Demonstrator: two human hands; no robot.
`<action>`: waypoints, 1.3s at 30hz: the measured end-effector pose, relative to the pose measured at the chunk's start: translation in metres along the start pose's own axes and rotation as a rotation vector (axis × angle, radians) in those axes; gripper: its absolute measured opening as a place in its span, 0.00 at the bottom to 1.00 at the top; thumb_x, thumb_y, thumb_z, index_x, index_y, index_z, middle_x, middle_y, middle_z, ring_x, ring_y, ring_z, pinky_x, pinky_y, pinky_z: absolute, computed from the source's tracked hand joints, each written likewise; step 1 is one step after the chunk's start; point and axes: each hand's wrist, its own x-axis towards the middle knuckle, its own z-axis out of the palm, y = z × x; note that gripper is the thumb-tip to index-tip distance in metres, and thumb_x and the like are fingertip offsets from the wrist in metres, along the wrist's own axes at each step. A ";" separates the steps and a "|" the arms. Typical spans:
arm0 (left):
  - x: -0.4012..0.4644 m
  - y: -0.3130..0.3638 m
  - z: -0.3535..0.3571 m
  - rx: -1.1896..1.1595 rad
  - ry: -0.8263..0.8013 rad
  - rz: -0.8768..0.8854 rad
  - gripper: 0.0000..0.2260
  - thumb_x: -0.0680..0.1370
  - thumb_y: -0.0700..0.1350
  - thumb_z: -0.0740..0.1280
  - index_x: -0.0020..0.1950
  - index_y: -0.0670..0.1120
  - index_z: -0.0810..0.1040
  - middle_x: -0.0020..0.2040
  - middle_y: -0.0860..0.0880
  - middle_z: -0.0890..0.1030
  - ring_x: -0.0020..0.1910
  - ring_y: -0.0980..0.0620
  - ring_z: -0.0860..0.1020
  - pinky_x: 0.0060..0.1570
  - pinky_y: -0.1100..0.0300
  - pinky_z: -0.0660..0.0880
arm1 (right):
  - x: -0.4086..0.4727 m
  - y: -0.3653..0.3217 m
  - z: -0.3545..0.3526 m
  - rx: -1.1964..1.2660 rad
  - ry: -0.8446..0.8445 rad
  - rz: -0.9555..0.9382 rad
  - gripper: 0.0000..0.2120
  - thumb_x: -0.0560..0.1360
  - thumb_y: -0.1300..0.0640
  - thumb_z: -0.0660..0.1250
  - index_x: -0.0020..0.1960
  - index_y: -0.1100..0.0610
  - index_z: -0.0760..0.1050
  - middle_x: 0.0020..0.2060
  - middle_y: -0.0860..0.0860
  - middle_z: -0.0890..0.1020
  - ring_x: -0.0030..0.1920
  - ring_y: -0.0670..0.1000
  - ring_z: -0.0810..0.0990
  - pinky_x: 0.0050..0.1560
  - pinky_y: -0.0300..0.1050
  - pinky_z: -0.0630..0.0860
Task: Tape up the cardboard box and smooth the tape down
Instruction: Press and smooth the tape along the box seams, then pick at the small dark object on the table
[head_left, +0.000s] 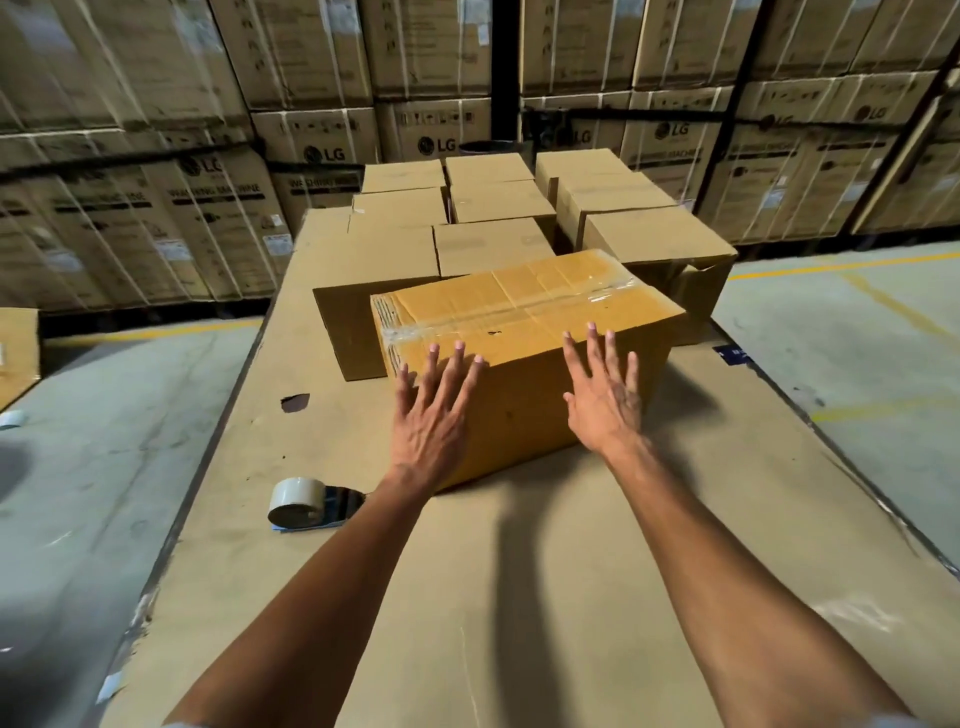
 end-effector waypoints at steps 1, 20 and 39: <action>0.004 0.000 0.002 0.020 0.001 -0.016 0.49 0.79 0.44 0.70 0.89 0.52 0.38 0.89 0.45 0.36 0.87 0.39 0.35 0.83 0.33 0.36 | 0.005 0.001 0.004 0.000 -0.012 0.002 0.50 0.83 0.51 0.66 0.82 0.46 0.26 0.82 0.57 0.32 0.83 0.62 0.34 0.82 0.69 0.44; 0.055 -0.048 0.030 0.147 -0.226 -0.122 0.55 0.80 0.39 0.67 0.81 0.53 0.20 0.83 0.40 0.22 0.78 0.33 0.19 0.81 0.27 0.37 | 0.047 -0.024 0.045 0.076 0.012 -0.058 0.64 0.71 0.62 0.75 0.82 0.47 0.25 0.81 0.56 0.26 0.82 0.65 0.30 0.81 0.72 0.50; -0.084 -0.081 0.047 -0.082 -0.332 -0.186 0.44 0.82 0.47 0.68 0.89 0.51 0.42 0.88 0.41 0.36 0.88 0.39 0.40 0.83 0.37 0.41 | -0.021 -0.126 0.071 0.160 -0.121 -0.245 0.39 0.83 0.60 0.60 0.86 0.54 0.39 0.85 0.51 0.40 0.85 0.52 0.41 0.84 0.57 0.43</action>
